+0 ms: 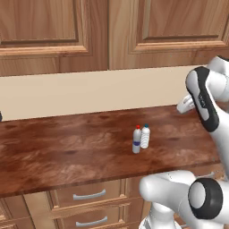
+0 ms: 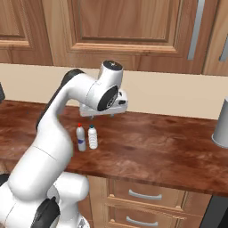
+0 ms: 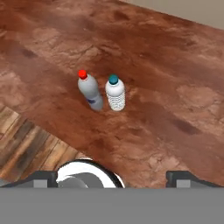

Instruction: Take the bottled waters from the counter and place them in the freezer to freeze. Close the freezer door after placing the bottles.

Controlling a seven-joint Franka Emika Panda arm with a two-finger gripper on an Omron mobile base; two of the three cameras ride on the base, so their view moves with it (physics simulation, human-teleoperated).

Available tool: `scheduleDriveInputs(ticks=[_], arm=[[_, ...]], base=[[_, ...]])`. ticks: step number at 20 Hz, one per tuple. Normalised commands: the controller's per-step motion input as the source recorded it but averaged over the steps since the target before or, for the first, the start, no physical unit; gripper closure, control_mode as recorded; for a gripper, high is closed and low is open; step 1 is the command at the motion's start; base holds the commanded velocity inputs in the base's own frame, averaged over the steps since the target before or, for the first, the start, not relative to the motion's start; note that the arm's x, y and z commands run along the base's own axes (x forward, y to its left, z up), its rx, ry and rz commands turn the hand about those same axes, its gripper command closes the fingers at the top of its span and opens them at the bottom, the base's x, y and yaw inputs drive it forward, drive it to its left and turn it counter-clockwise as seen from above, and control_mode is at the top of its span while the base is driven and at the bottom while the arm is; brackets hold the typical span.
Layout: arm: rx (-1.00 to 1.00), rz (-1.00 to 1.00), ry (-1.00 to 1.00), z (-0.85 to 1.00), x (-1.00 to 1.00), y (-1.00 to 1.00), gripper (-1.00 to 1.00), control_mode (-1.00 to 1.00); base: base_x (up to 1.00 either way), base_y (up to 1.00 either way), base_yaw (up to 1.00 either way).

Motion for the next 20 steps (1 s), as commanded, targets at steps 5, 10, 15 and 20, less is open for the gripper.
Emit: scheduleDriveInputs(ticks=[5, 10, 15, 20], arm=[[0.14, 0.49, -0.10, -0.32, 0.00, -0.67, -1.00, -1.00], [0.12, 0.40, -0.24, -0.33, 0.00, -0.33, -1.00, -1.00], [0.08, 0.32, -0.20, -0.25, 0.24, -0.01, -1.00, -1.00], [0.19, 0.19, -0.13, -0.10, 0.59, 0.00, -1.00, -1.00]], base=[[0.00, 0.00, 0.00], [0.00, 0.00, 0.00], [0.00, 0.00, 0.00], [0.00, 0.00, 0.00]])
